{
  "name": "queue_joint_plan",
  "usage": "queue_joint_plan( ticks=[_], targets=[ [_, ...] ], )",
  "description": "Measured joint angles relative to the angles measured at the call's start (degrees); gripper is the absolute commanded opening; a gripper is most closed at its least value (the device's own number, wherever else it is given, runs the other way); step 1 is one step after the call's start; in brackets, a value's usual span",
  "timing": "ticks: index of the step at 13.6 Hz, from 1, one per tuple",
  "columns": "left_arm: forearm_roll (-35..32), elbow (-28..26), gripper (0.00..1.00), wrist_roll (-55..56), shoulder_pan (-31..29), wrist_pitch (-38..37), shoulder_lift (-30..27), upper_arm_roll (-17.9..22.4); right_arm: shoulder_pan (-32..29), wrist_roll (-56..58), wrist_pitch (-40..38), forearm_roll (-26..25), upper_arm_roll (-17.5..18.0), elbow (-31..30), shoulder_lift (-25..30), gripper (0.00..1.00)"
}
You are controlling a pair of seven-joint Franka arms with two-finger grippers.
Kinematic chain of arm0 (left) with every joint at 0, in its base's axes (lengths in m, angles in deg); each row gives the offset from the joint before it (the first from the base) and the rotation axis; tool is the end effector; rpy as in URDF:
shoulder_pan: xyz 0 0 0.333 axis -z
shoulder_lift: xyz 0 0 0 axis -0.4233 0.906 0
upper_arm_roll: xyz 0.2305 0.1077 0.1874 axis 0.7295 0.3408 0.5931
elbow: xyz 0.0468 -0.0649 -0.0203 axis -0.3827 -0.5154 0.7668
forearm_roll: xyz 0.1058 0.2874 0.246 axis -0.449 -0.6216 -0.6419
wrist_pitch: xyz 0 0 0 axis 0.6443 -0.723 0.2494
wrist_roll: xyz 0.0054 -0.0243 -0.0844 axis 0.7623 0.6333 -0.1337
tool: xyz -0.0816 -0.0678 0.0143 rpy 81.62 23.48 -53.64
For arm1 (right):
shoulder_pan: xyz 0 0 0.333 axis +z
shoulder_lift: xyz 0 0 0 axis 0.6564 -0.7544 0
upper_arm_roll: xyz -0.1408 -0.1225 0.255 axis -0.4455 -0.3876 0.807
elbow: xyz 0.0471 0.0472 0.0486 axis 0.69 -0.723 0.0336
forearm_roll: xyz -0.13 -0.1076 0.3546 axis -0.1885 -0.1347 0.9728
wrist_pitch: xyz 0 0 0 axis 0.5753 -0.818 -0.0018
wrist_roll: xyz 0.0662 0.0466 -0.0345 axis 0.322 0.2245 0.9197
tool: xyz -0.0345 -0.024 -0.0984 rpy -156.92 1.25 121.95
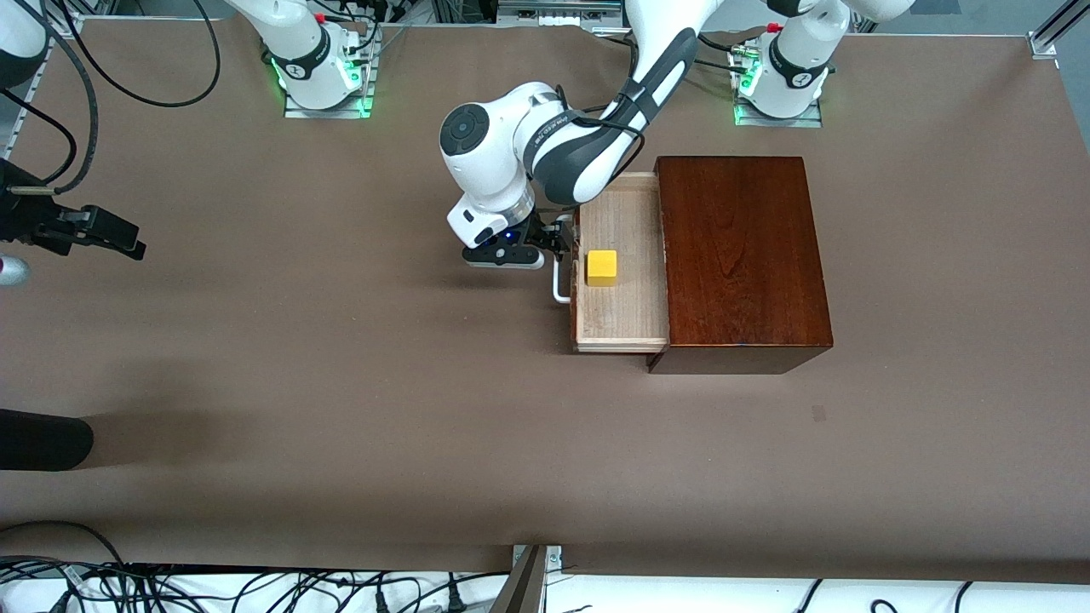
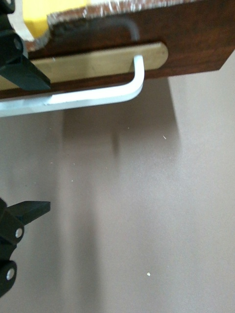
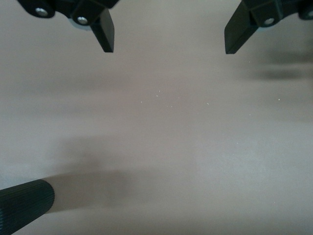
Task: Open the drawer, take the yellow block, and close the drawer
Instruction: 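Pull the drawer out of the box with the left gripper, then release the handle and lift the left gripper while the right gripper approaches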
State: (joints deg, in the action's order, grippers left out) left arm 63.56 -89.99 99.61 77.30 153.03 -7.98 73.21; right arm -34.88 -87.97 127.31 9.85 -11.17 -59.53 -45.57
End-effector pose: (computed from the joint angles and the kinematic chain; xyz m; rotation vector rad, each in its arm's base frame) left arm 0.4694 -0.5728 0.3051 -2.9247 0.1563 -0.0124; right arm 0.6049 -0.0097 0.5941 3.1366 -0.0850 -0.0248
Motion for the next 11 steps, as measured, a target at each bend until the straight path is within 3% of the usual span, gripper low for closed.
queue_joint_plan(
  ticks=[5,9,11],
  targets=[
    [3.9,1.3,1.0,0.0,-1.5,-7.3,-8.0,-1.2,0.0,0.0,-0.7,0.0,0.1,0.0,0.0,1.0],
    [5.1,-0.4,1.0,-0.2,-10.5,-11.6,-17.4,-6.0,0.1,-1.7,-0.9,0.4,0.9,0.0,0.0,1.0],
    [5.2,-1.7,1.0,-3.6,-14.2,-14.7,-20.8,-6.7,0.3,-4.2,-1.0,0.6,3.6,0.0,0.0,1.0]
  ],
)
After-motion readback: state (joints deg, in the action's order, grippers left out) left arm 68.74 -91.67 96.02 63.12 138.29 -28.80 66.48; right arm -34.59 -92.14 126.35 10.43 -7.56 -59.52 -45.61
